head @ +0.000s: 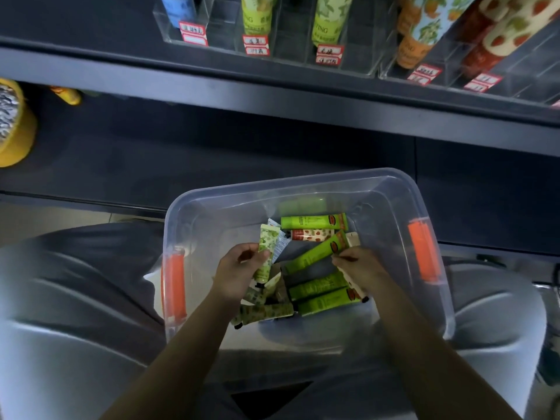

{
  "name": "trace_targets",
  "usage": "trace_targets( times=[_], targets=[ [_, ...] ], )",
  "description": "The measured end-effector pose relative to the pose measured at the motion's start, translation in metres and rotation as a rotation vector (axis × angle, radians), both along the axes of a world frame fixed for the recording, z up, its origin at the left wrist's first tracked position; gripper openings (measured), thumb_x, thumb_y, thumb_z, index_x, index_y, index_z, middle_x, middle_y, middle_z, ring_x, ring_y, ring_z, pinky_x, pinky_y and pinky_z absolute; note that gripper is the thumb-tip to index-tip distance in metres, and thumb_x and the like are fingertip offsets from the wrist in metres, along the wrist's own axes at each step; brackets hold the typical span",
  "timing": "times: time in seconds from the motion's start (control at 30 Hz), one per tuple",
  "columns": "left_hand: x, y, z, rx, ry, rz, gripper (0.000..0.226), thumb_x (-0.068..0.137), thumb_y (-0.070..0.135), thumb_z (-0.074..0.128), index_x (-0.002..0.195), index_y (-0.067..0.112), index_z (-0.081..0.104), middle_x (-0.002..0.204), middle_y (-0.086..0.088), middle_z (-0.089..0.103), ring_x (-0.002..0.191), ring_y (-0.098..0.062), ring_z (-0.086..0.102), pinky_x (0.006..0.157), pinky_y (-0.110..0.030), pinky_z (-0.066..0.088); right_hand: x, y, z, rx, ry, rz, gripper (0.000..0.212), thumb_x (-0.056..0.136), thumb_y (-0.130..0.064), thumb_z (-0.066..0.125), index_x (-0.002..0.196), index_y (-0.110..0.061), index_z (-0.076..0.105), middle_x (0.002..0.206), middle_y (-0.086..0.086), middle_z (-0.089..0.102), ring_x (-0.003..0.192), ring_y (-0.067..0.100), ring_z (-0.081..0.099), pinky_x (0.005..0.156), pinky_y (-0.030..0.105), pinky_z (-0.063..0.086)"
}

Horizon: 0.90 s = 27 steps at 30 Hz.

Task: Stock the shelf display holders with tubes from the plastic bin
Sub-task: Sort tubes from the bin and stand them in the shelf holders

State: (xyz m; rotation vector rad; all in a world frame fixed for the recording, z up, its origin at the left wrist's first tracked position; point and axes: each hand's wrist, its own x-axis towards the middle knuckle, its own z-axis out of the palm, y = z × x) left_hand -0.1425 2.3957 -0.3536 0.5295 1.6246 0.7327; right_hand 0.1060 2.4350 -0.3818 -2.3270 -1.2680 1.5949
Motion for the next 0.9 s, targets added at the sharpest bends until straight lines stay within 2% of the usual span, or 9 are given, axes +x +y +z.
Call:
trace_targets(
  times=[0.1,0.17,0.3,0.43,0.5,0.6,0.67,0.77,0.9],
  targets=[
    [-0.002,0.002,0.012,0.007,-0.074,0.015,0.020,0.081,0.033,0.072,0.098,0.023,0.068,0.095,-0.006,0.071,0.090,-0.029,0.067,0.078,-0.051,0.055,-0.003,0.006,0.033,0.029,0.136,-0.085,0.022,0.089,-0.026,0.063,0.103,-0.010,0.067,0.084,0.001,0.067,0.072,0.013,0.061,0.059,0.019,0.046],
    [-0.001,0.002,0.024,0.035,-0.111,0.029,0.018,0.082,0.030,0.071,0.098,0.023,0.067,0.098,-0.005,0.071,0.094,-0.028,0.066,0.083,-0.048,0.053,-0.009,0.006,0.057,0.120,0.242,-0.212,0.022,0.090,-0.027,0.061,0.106,-0.012,0.068,0.090,0.005,0.070,0.080,0.017,0.065,0.065,0.022,0.049],
    [0.004,0.000,0.052,0.096,-0.189,0.055,0.018,0.079,0.027,0.074,0.096,0.022,0.068,0.098,-0.003,0.068,0.094,-0.021,0.062,0.084,-0.040,0.048,-0.024,-0.009,0.099,0.163,0.593,-0.531,0.022,0.094,-0.027,0.055,0.104,-0.010,0.065,0.098,0.013,0.071,0.090,0.024,0.067,0.080,0.038,0.054],
    [0.009,-0.007,0.084,0.175,-0.281,0.047,0.019,0.082,0.018,0.070,0.100,0.015,0.065,0.095,-0.002,0.066,0.095,-0.019,0.060,0.085,-0.037,0.046,-0.037,-0.025,0.130,0.216,0.781,-0.693,0.032,0.097,-0.029,0.049,0.116,-0.007,0.061,0.109,0.014,0.068,0.098,0.024,0.064,0.087,0.039,0.050],
    [0.009,-0.014,0.101,0.218,-0.308,0.041,0.026,0.081,0.018,0.071,0.106,0.013,0.064,0.102,-0.008,0.066,0.102,-0.024,0.060,0.093,-0.042,0.046,-0.043,-0.032,0.145,0.242,0.826,-0.718,0.034,0.098,-0.029,0.046,0.117,-0.005,0.060,0.107,0.013,0.069,0.095,0.023,0.063,0.086,0.038,0.050],
    [0.008,-0.027,0.129,0.287,-0.334,0.011,0.034,0.077,0.023,0.075,0.108,0.014,0.063,0.113,-0.015,0.065,0.110,-0.031,0.059,0.102,-0.047,0.042,-0.048,-0.040,0.169,0.281,0.907,-0.717,0.035,0.100,-0.028,0.042,0.115,-0.003,0.061,0.094,0.010,0.069,0.087,0.021,0.061,0.092,0.043,0.047],
    [0.008,-0.039,0.149,0.338,-0.343,-0.023,0.037,0.070,0.026,0.077,0.103,0.015,0.064,0.103,-0.010,0.067,0.101,-0.028,0.061,0.099,-0.045,0.044,-0.050,-0.046,0.187,0.298,0.948,-0.685,0.035,0.100,-0.028,0.040,0.112,-0.005,0.064,0.089,0.008,0.067,0.082,0.019,0.061,0.081,0.039,0.049],
    [0.007,-0.056,0.174,0.423,-0.376,-0.029,0.031,0.066,0.027,0.073,0.094,0.017,0.067,0.091,-0.001,0.068,0.090,-0.018,0.062,0.090,-0.040,0.046,-0.052,-0.058,0.210,0.354,0.946,-0.620,0.037,0.100,-0.030,0.040,0.106,-0.007,0.068,0.086,0.008,0.067,0.080,0.019,0.061,0.078,0.037,0.045],
    [0.007,-0.070,0.203,0.530,-0.366,-0.030,0.021,0.078,0.019,0.068,0.097,0.014,0.065,0.089,-0.001,0.069,0.082,-0.014,0.064,0.084,-0.036,0.046,-0.056,-0.077,0.243,0.471,0.923,-0.547,0.035,0.100,-0.025,0.038,0.102,-0.004,0.066,0.081,0.008,0.067,0.072,0.017,0.061,0.072,0.035,0.047]
  ],
)
